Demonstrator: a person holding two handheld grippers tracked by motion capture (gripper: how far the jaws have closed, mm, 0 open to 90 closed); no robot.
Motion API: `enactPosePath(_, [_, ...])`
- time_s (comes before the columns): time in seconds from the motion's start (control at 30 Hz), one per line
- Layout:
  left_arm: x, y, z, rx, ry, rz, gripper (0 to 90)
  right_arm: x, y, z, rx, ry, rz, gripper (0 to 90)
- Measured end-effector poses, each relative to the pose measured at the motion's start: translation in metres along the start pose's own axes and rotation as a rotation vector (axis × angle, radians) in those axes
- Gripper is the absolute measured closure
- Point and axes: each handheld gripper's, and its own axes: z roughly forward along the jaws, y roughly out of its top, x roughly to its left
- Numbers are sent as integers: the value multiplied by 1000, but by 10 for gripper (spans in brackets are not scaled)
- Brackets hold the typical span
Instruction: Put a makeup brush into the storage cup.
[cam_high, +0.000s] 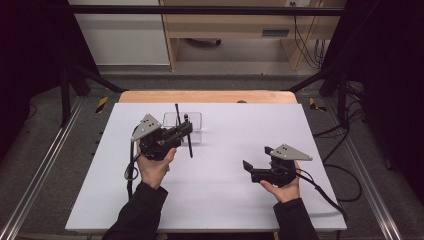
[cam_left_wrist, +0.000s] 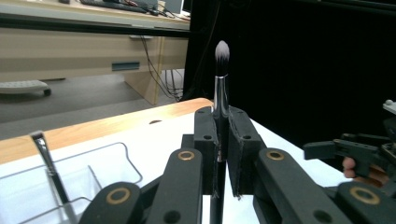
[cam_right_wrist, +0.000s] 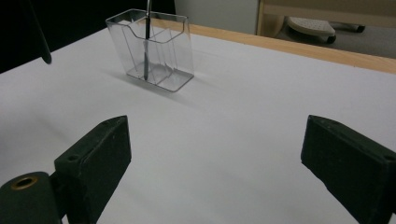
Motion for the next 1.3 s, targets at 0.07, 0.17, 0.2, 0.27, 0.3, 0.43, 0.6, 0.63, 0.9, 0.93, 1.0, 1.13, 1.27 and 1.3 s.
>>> enactPosePath(0.07, [2, 2, -1, -2, 8, 7, 831, -1, -2, -2, 6, -7, 2, 82])
enactPosePath(0.17, [5, 6, 0, 1, 22, 17, 831, -5, -6, -3, 13, -15, 7, 81])
enactPosePath(0.2, [6, 7, 0, 1, 26, 18, 831, -6, -7, -4, 15, -20, 11, 80])
enactPosePath(0.27, [8, 9, 1, -1, 31, 21, 831, -9, -9, -5, 18, -26, 19, 78])
enactPosePath(0.3, [9, 10, 2, -1, 34, 26, 831, -10, -9, -6, 18, -28, 22, 76])
enactPosePath(0.43, [11, 14, 6, 6, 50, 47, 831, -13, -13, -9, 26, -40, 28, 71])
enactPosePath(0.6, [14, 17, 10, 10, 59, 51, 831, -17, -17, -10, 42, -61, 27, 59])
enactPosePath(0.63, [15, 17, 11, 11, 60, 51, 831, -18, -17, -11, 43, -63, 27, 60])
enactPosePath(0.9, [22, 22, 18, 15, 85, 58, 831, -18, -19, -13, 64, -92, 9, 38])
enactPosePath(0.93, [23, 23, 19, 13, 87, 56, 831, -19, -20, -13, 66, -93, 8, 38])
enactPosePath(1.0, [24, 24, 20, 8, 90, 57, 831, -20, -21, -13, 72, -96, 10, 36])
enactPosePath(1.13, [28, 27, 24, 4, 95, 49, 831, -22, -23, -13, 78, -104, 16, 36])
enactPosePath(1.27, [31, 30, 28, 2, 100, 43, 831, -22, -23, -12, 81, -102, 17, 35])
enactPosePath(1.3, [32, 31, 28, 1, 99, 42, 831, -23, -23, -12, 81, -103, 17, 35])
